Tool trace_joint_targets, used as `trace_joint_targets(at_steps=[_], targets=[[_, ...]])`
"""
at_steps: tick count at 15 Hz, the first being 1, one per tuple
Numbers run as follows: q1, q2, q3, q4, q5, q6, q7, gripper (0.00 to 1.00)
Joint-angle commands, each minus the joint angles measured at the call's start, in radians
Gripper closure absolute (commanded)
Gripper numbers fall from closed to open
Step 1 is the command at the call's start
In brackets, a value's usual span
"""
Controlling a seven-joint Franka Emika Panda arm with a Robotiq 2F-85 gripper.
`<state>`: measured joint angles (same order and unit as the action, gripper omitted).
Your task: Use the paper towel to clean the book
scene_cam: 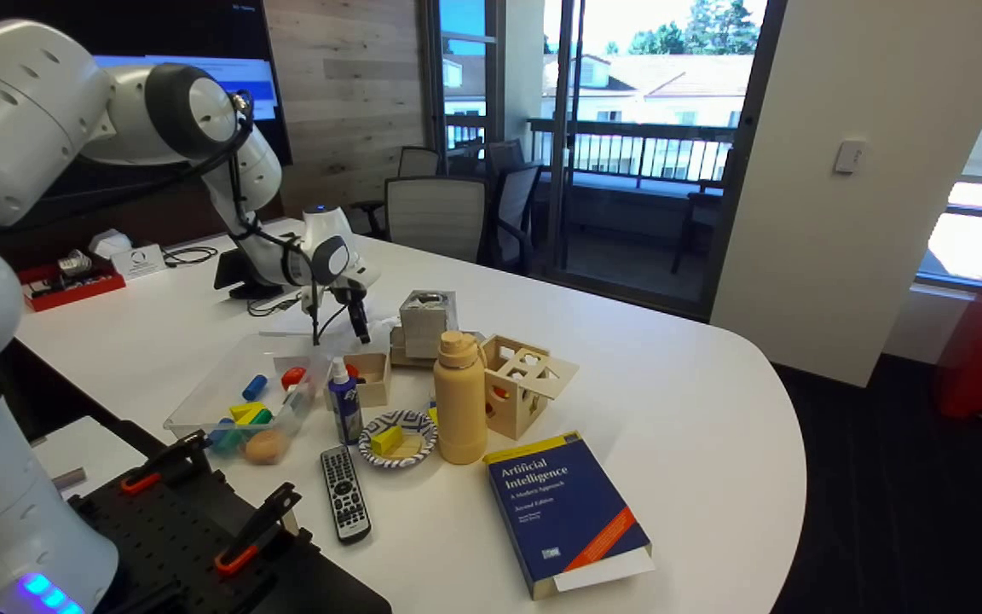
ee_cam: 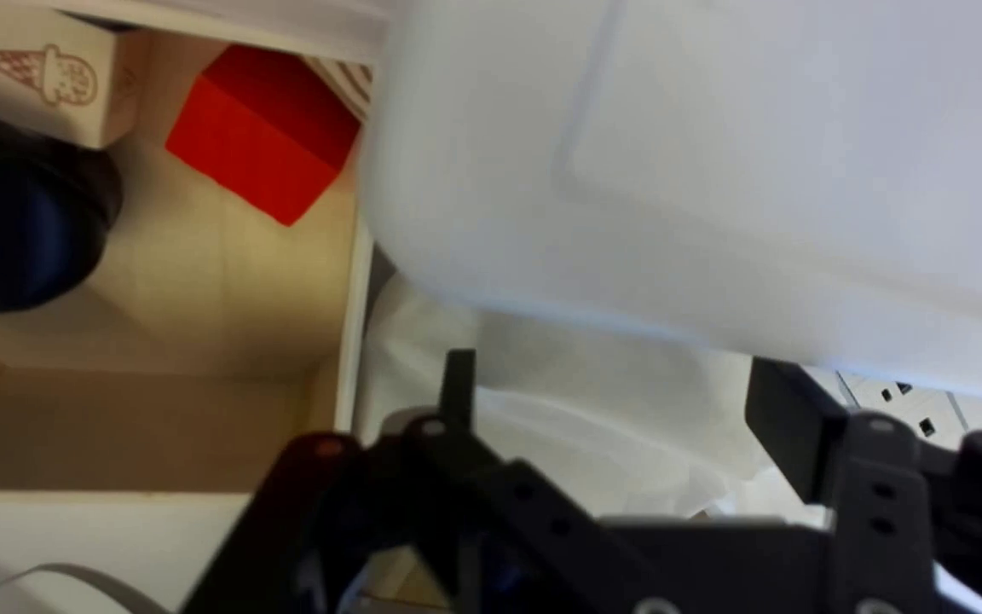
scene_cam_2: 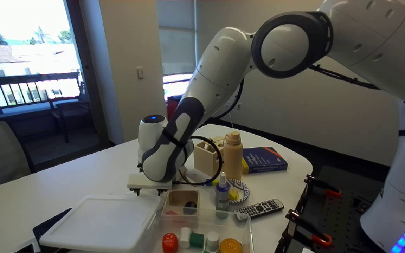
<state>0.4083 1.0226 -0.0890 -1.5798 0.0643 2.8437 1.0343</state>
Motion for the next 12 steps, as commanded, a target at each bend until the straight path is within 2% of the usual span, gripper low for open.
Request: trace_joint_targets(at_steps=[1,6,8,12], targets=[[0.023,0.01,-0.026,0.027,0.024,-0.037,0.033,0.49],[0.027,0.012,-0.03,0.018,0.022,-0.026,0.058,0.88],[0.027,0.011,-0.03,0.013,0.023,-0.021,0.059,1.0],[0.015,-0.021,-0.01,-0.011,0.032,-0.019,0.048,1.0]])
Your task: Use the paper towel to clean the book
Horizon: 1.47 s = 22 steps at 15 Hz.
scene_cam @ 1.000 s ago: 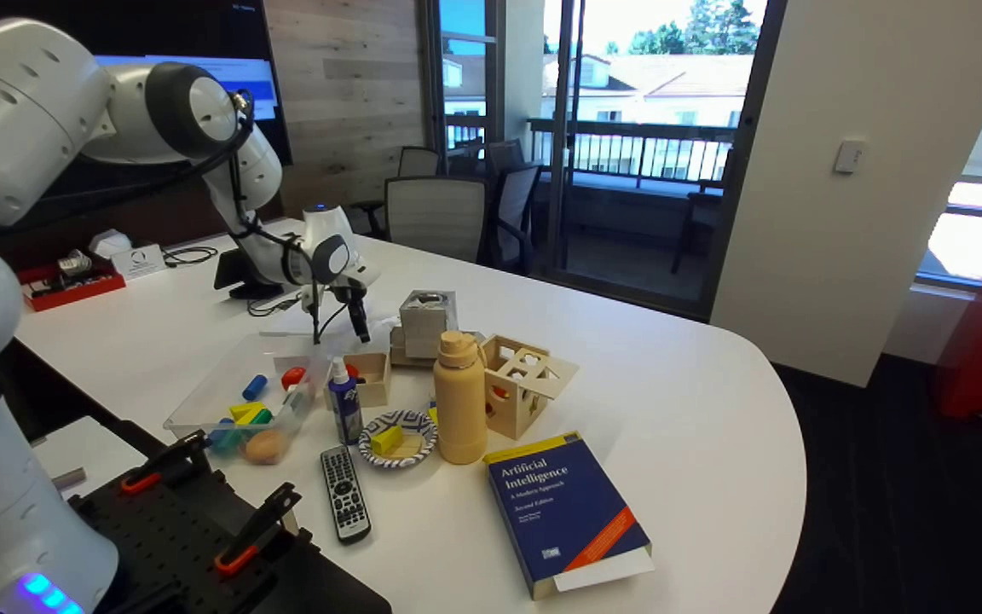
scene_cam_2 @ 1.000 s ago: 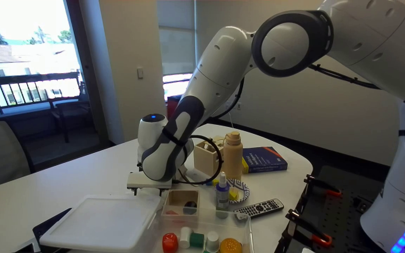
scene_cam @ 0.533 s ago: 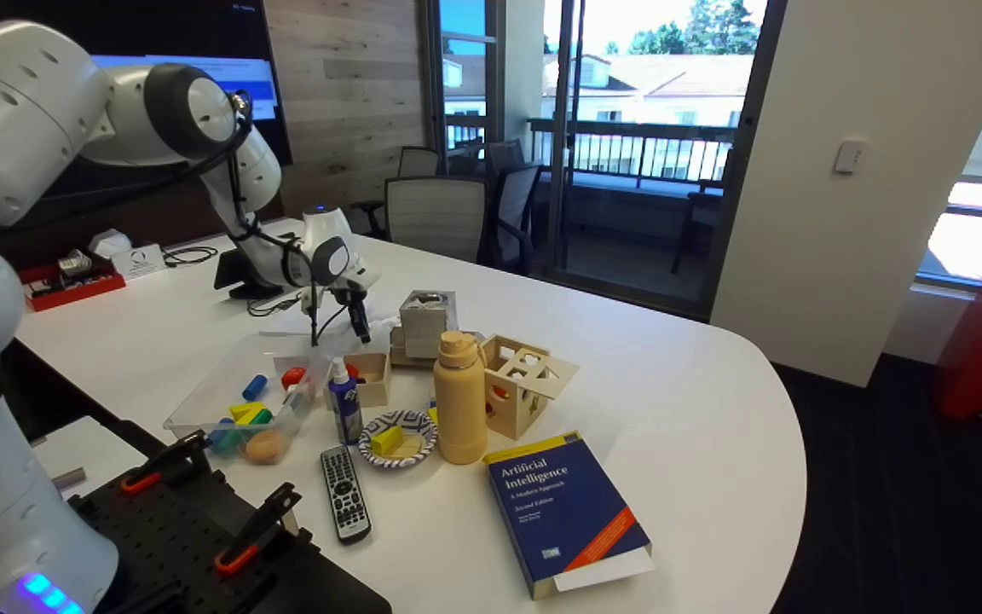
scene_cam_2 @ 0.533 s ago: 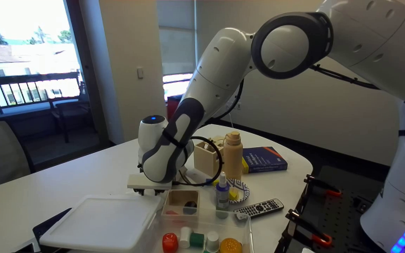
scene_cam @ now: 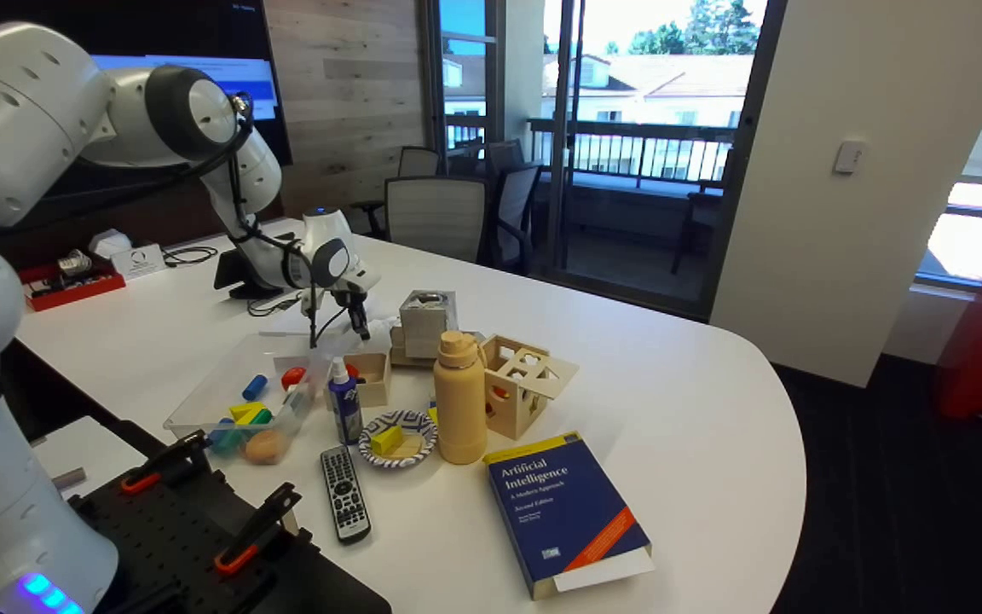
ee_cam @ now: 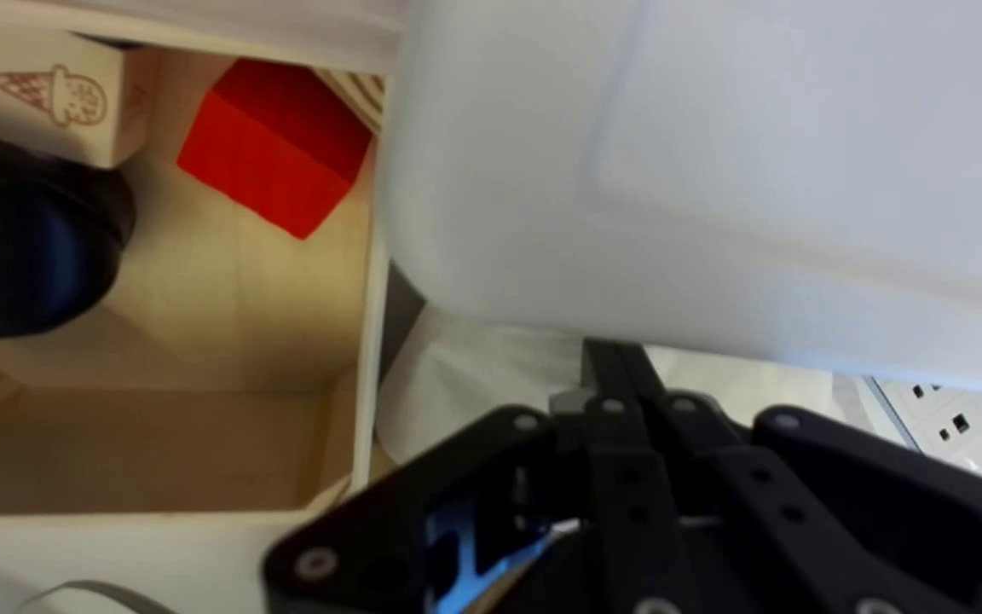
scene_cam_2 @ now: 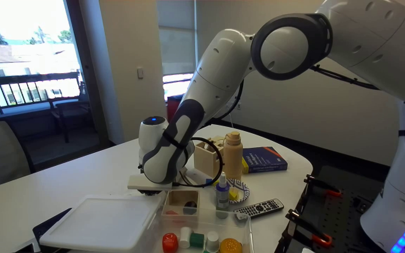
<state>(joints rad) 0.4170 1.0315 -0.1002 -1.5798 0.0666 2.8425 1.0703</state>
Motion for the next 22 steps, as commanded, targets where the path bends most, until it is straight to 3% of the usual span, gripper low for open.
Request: trace_joint_targets(at_steps=[1,8,11,15,17,20,22], targets=[[0.009,-0.051,0.0,-0.026,0.031,-0.027,0.013,1.0],[0.062,-0.315,-0.032,-0.21,0.007,-0.023,0.021,1.0],[0.115,-0.459,-0.083,-0.315,-0.033,-0.001,0.046,1.0],[0.263,-0.643,-0.279,-0.438,-0.218,0.002,0.233,1.0],[0.351,-0.724,-0.411,-0.473,-0.393,-0.015,0.391,1.0],[0.54,-0.823,-0.685,-0.481,-0.671,-0.103,0.624,1.0],[0.606,-0.912,-0.791,-0.48,-0.85,-0.224,0.737,1.0]])
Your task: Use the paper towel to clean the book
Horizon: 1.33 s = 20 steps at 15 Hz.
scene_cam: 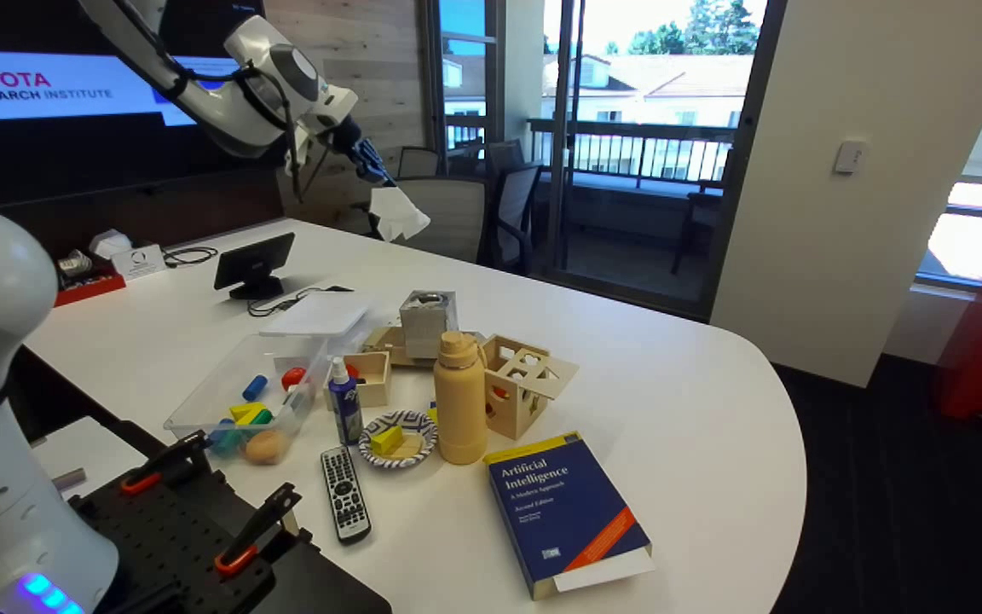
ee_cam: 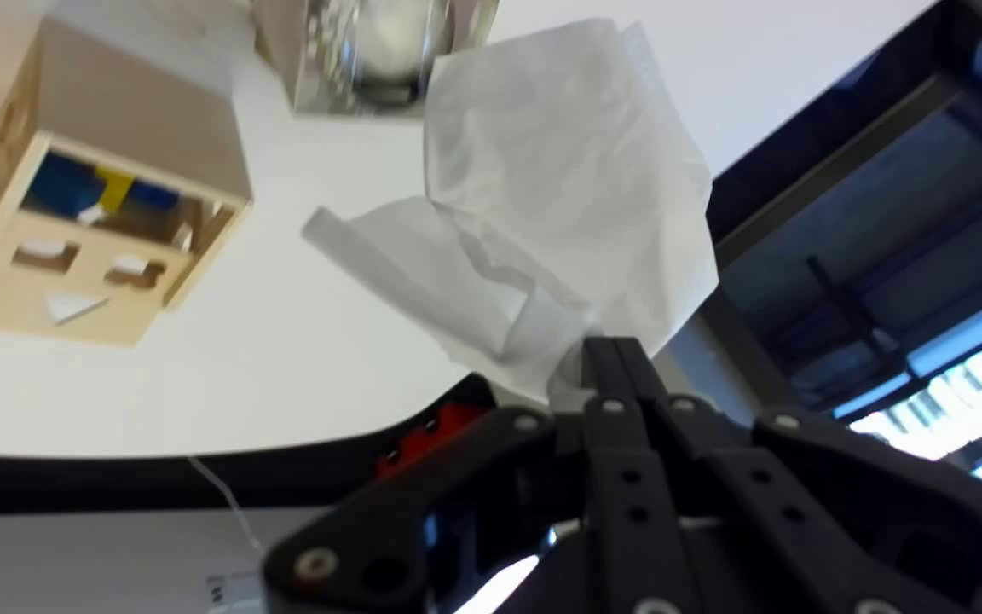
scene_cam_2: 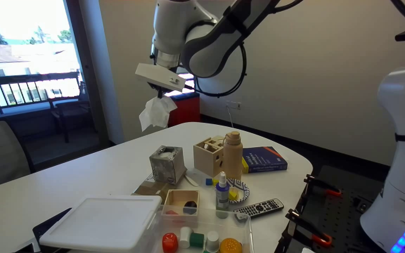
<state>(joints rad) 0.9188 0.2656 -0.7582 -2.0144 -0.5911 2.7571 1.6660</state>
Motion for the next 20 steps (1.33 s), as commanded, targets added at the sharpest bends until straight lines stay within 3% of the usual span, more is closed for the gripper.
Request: trace_joint_targets(at_steps=[1,4,5,6,7,10,14,18,20], targets=[[0.127,-0.194,-0.171,-0.042,-0.265,-0.218,0.177,1.0],[0.121,-0.356,-0.211,-0.064,-0.387,-0.393,0.178,1.0],[-0.091,-0.413,-0.023,-0.072,-0.409,-0.436,0.155,1.0],[-0.133,-0.439,-0.02,-0.092,-0.388,-0.442,0.118,1.0],[-0.221,-0.461,0.021,-0.118,-0.361,-0.422,0.078,1.0],[-0.473,-0.45,0.093,-0.179,-0.214,-0.291,-0.104,1.0],[-0.792,-0.335,0.211,-0.25,0.097,-0.111,-0.444,1.0],[-1.004,-0.166,0.328,-0.264,0.362,-0.02,-0.702,1.0],[-1.061,-0.069,0.368,-0.246,0.443,-0.003,-0.775,1.0]])
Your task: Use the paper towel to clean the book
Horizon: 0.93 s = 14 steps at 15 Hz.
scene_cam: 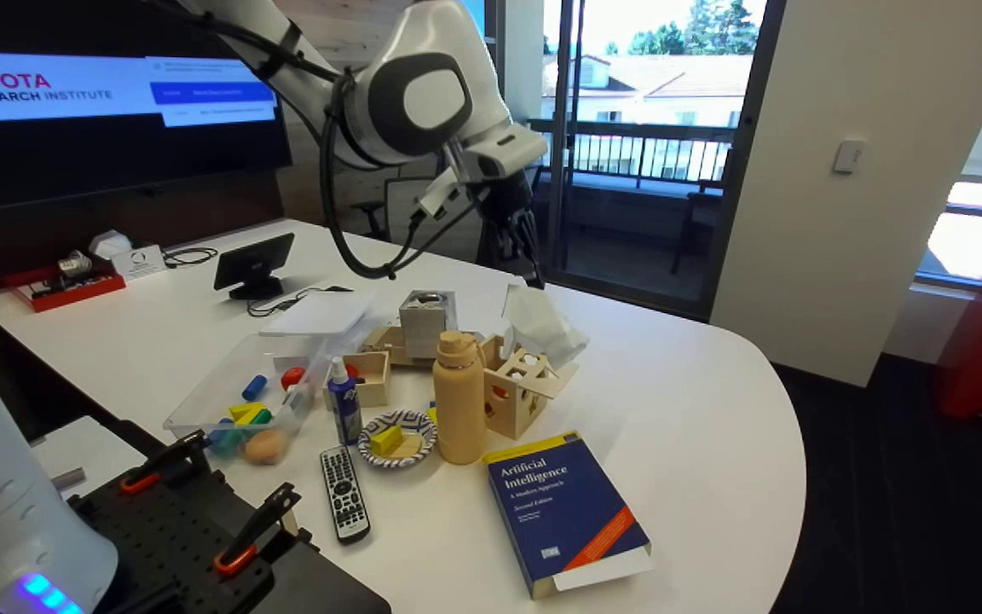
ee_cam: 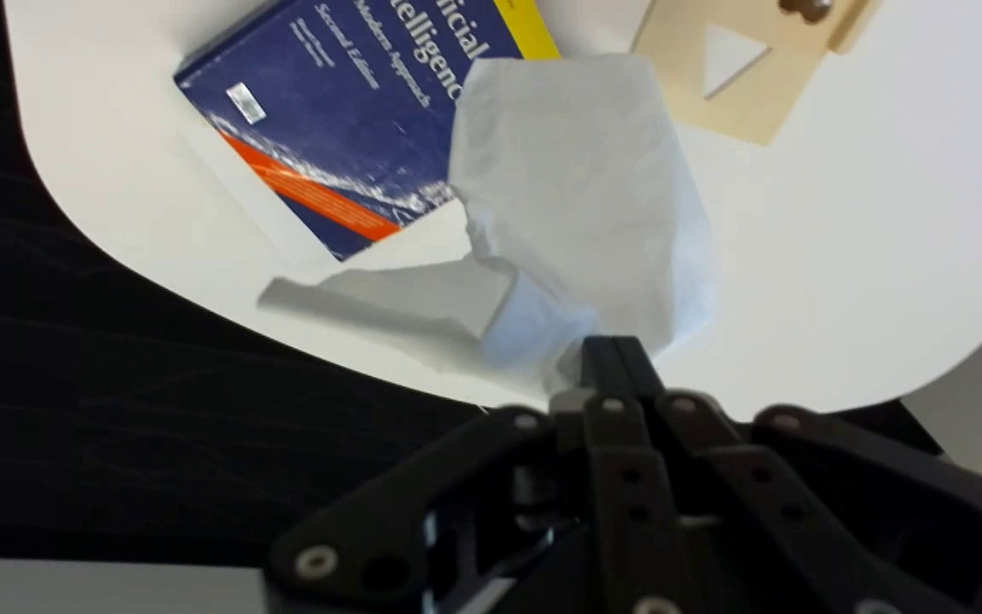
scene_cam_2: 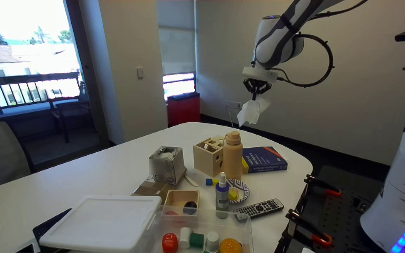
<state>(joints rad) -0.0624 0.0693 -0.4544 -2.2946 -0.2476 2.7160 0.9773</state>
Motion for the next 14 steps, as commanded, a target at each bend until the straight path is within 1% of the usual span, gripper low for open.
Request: trace_joint_targets(at_steps=[1,6,10,14], targets=[[-0.098,0.168,0.079,0.042,0.134,0.043,-0.114,1.0],[-0.146,0.382,0.127,0.106,0.283,0.104,-0.217,1.0],[-0.149,0.535,0.116,0.185,0.35,0.101,-0.24,1.0],[-0.188,0.651,0.128,0.239,0.428,0.126,-0.248,1.0]])
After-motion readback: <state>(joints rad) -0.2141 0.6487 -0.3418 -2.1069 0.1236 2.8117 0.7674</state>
